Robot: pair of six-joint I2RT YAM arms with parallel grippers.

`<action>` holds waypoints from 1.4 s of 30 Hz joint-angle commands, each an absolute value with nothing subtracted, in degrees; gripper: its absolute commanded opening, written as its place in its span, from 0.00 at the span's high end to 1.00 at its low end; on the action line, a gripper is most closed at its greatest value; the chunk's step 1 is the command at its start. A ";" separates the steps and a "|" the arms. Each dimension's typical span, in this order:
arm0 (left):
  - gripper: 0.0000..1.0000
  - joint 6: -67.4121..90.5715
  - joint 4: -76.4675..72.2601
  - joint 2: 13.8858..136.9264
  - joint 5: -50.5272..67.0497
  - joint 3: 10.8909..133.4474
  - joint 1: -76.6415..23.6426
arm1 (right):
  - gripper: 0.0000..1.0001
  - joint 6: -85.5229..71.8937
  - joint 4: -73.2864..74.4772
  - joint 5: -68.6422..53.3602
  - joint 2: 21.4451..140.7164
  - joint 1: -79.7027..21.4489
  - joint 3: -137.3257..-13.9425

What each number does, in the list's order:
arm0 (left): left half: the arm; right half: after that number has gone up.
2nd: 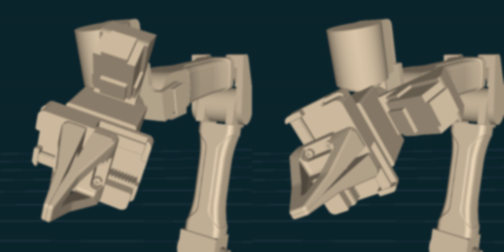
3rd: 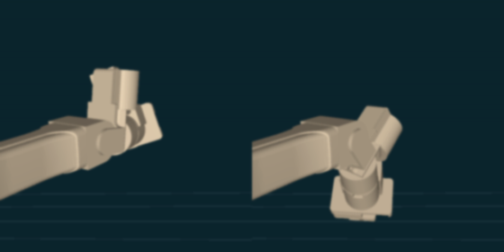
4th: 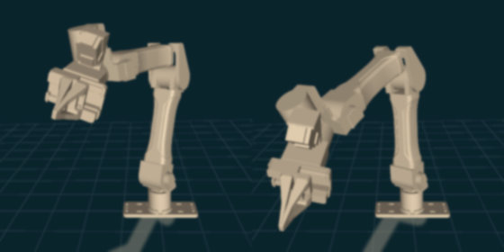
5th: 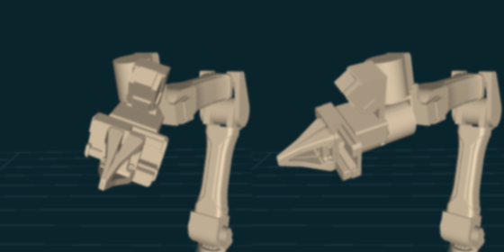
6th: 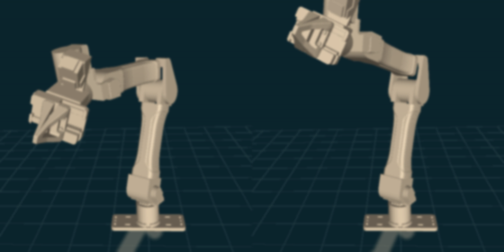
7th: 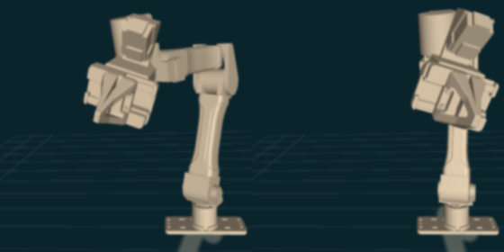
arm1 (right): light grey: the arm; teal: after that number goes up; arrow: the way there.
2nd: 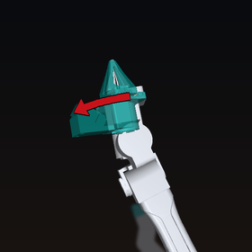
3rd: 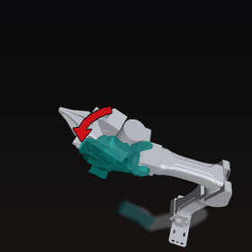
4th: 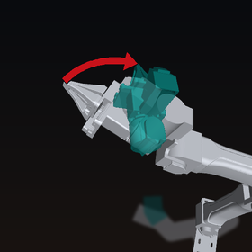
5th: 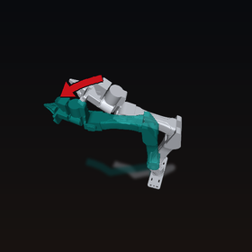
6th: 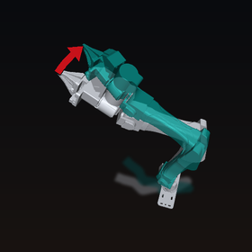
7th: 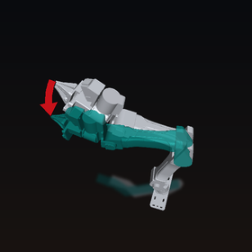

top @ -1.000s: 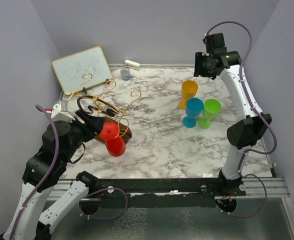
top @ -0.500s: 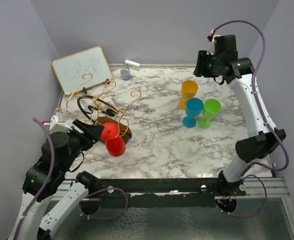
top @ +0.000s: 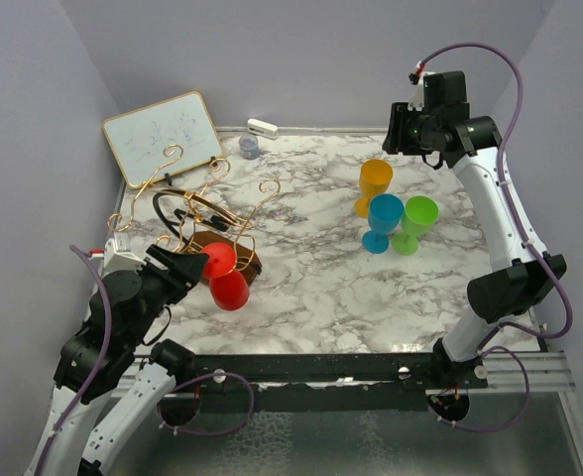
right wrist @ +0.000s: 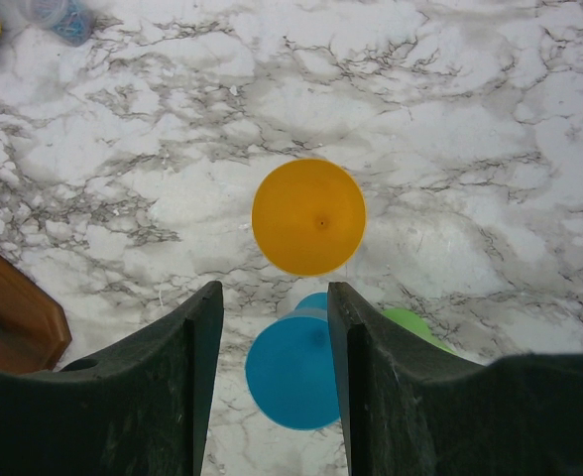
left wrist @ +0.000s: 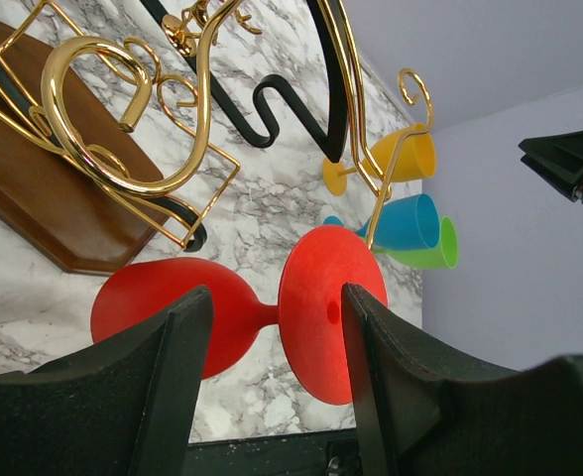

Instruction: Take the wine glass off the wine glass rack

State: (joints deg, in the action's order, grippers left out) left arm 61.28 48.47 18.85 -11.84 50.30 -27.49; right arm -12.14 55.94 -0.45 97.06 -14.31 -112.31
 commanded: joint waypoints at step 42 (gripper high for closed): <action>1.00 73.24 39.59 5.46 -8.03 40.06 -27.42 | 0.55 -11.64 52.39 -2.98 95.38 -14.67 -111.34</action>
